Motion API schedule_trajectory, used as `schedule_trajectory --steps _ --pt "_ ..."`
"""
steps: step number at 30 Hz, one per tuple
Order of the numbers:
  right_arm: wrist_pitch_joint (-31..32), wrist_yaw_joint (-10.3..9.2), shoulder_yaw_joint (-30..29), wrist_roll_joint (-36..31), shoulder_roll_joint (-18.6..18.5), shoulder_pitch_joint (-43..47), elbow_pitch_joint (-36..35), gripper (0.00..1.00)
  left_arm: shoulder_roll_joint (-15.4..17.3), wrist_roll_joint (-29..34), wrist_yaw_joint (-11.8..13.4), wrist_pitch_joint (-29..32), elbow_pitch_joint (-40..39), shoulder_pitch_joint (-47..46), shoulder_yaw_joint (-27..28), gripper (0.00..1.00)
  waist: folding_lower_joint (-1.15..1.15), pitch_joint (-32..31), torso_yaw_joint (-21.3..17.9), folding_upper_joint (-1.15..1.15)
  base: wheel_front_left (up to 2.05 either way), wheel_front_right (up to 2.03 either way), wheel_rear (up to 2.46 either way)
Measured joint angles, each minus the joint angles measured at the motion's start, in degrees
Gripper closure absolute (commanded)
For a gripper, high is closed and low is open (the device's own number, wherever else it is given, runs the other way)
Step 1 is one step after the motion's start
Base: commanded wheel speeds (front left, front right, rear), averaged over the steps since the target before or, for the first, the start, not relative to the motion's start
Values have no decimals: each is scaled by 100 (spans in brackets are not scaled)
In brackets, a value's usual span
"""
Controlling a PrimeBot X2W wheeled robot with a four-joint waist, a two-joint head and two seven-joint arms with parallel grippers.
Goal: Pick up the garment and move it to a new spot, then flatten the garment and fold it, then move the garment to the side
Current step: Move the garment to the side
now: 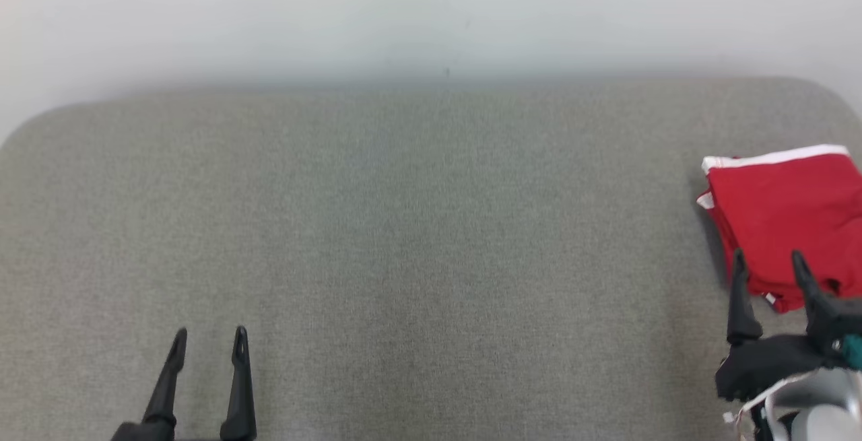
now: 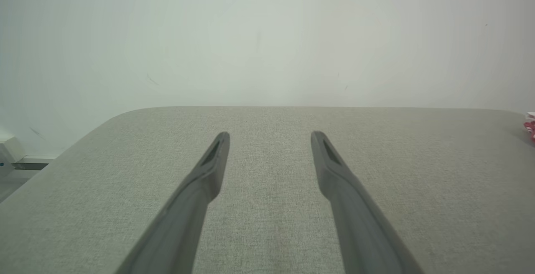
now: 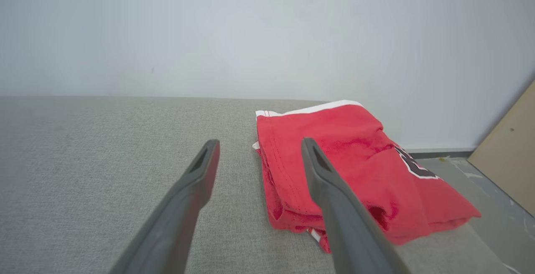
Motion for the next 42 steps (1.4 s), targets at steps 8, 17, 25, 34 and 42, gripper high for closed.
schedule_trajectory --steps 8,17,25,34,42 --pt "-91 -2 554 482 271 850 -648 0 -132 -157 -97 0 255 284 165 0 -1 -579 31 0 0 0 0" --pt "-271 -2 1300 898 308 1140 -271 0 -175 13 -104 0 514 476 267 0 -1 -883 -2 0 0 0 0" --pt "-491 -2 1310 759 308 1201 -36 0 -216 36 -100 0 694 581 341 0 1 -1018 -133 0 0 0 0" --pt "-591 -2 1323 780 308 1222 36 0 -245 26 -104 0 773 632 426 0 0 -1083 -188 0 0 0 0" --pt "-609 -2 1365 836 308 1216 38 0 -253 12 -138 0 755 632 512 0 1 -1073 -198 1 0 0 0"
